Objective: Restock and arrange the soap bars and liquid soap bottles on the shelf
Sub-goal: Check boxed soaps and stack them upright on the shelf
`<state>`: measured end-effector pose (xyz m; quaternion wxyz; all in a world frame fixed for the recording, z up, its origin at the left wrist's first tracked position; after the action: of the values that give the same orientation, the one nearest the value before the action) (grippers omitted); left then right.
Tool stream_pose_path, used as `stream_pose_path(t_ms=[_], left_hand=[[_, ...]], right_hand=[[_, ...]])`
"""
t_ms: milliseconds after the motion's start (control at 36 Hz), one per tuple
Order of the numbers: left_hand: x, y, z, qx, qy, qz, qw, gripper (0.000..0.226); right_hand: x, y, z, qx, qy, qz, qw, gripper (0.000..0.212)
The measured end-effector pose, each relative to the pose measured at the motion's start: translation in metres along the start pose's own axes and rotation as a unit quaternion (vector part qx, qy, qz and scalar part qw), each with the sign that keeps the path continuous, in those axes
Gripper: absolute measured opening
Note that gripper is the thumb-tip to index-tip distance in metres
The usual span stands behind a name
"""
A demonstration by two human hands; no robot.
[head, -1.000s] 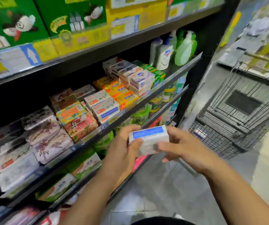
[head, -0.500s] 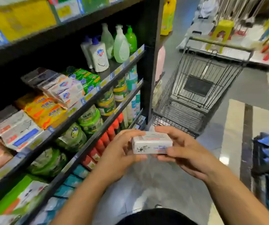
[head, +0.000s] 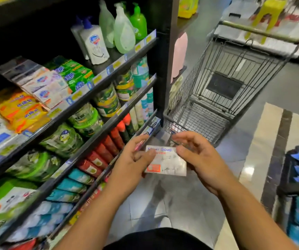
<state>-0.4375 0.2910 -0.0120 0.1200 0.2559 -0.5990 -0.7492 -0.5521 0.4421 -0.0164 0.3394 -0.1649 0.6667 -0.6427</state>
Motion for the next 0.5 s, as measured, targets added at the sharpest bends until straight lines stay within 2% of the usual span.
stream_pose_path(t_ms=[83,139,194,250,333,389,444,500], left_hand=[[-0.003,-0.003,-0.01,0.045,-0.005,0.0,0.999,0.032],[-0.009,-0.005,-0.017,0.043,-0.031,-0.014,0.998,0.038],[-0.016,-0.006,-0.026,0.05,-0.059,-0.037,0.996,0.062],[-0.023,-0.005,-0.041,0.091,-0.057,-0.036,0.994,0.078],[-0.031,-0.001,-0.076,0.147,0.033,0.012,0.989,0.066],[-0.042,0.001,-0.1,0.13,0.085,0.033,0.987,0.054],[-0.055,0.003,-0.121,0.114,0.113,0.038,0.986,0.048],[-0.07,0.005,-0.141,0.108,0.135,0.042,0.984,0.05]], right_hand=[[0.008,0.002,0.01,-0.003,0.004,0.01,1.0,0.009],[0.013,0.004,0.02,0.012,-0.008,0.029,0.999,0.014],[0.017,0.005,0.031,0.056,-0.039,0.061,0.996,0.023],[0.022,0.004,0.043,0.119,-0.106,0.088,0.983,0.023],[0.027,0.005,0.065,0.158,-0.231,0.094,0.955,0.048],[0.031,0.008,0.086,0.152,-0.284,0.098,0.942,0.062],[0.035,0.008,0.112,0.081,-0.295,0.081,0.949,0.066],[0.039,0.005,0.14,-0.007,-0.293,0.032,0.956,0.061]])
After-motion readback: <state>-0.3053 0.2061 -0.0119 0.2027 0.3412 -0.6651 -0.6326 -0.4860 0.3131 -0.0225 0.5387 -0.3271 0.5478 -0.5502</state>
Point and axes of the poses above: each hand's wrist, its own x-axis towards the middle knuckle, its own z-axis out of the palm, y = z × x, the point moved 4 cm from there along x, towards the middle knuckle, and after that the axes turned 9 degrees about -x, right-handed, at the moved point
